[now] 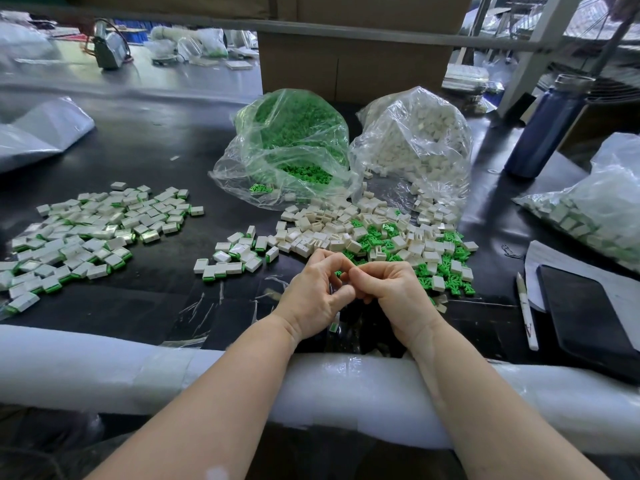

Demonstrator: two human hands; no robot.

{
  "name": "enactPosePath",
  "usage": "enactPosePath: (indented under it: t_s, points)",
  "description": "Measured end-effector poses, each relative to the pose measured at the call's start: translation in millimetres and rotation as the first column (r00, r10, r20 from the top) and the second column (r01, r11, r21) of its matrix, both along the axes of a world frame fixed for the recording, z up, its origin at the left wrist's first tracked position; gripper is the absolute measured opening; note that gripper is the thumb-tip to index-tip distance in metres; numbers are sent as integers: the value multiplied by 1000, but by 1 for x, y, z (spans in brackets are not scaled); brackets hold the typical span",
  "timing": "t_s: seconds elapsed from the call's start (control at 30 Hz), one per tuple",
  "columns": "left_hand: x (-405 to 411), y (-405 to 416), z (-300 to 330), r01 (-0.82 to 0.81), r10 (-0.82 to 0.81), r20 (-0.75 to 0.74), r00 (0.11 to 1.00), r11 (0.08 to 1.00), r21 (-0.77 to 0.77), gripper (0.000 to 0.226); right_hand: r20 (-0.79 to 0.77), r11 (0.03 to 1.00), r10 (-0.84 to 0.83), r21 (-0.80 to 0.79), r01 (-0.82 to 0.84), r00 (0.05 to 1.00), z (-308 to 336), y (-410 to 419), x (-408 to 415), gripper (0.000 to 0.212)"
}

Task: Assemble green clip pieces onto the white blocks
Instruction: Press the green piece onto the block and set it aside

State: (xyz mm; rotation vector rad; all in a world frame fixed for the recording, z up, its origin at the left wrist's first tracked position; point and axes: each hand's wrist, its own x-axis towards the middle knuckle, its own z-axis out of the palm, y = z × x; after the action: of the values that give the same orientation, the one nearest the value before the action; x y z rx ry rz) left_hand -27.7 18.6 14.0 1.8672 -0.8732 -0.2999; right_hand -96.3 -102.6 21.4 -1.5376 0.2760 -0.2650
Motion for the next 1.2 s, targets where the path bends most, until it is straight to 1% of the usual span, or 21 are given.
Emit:
enactPosePath:
  t_s: [0.27,0.47,0.7,1.2]
  points:
    - [1,0,-1,0,0,2,1000,1000,13,28,-9,1000,0,8,0,1000,-1,-1,0,16]
    - [1,-1,-1,-2,1,-19,1000,1000,-30,30,-13,1000,27,-9,-28,1000,0,-1,0,16]
    - [0,-1,-2,1,-1,-10,1000,1000,-6,30,-18,1000,-5,6,5,1000,0,0,0,16]
    - [1,-1,-2,7,-7,13,1000,1000,6,28,-19,999,-6,33,7,1000,-1,-1,0,16]
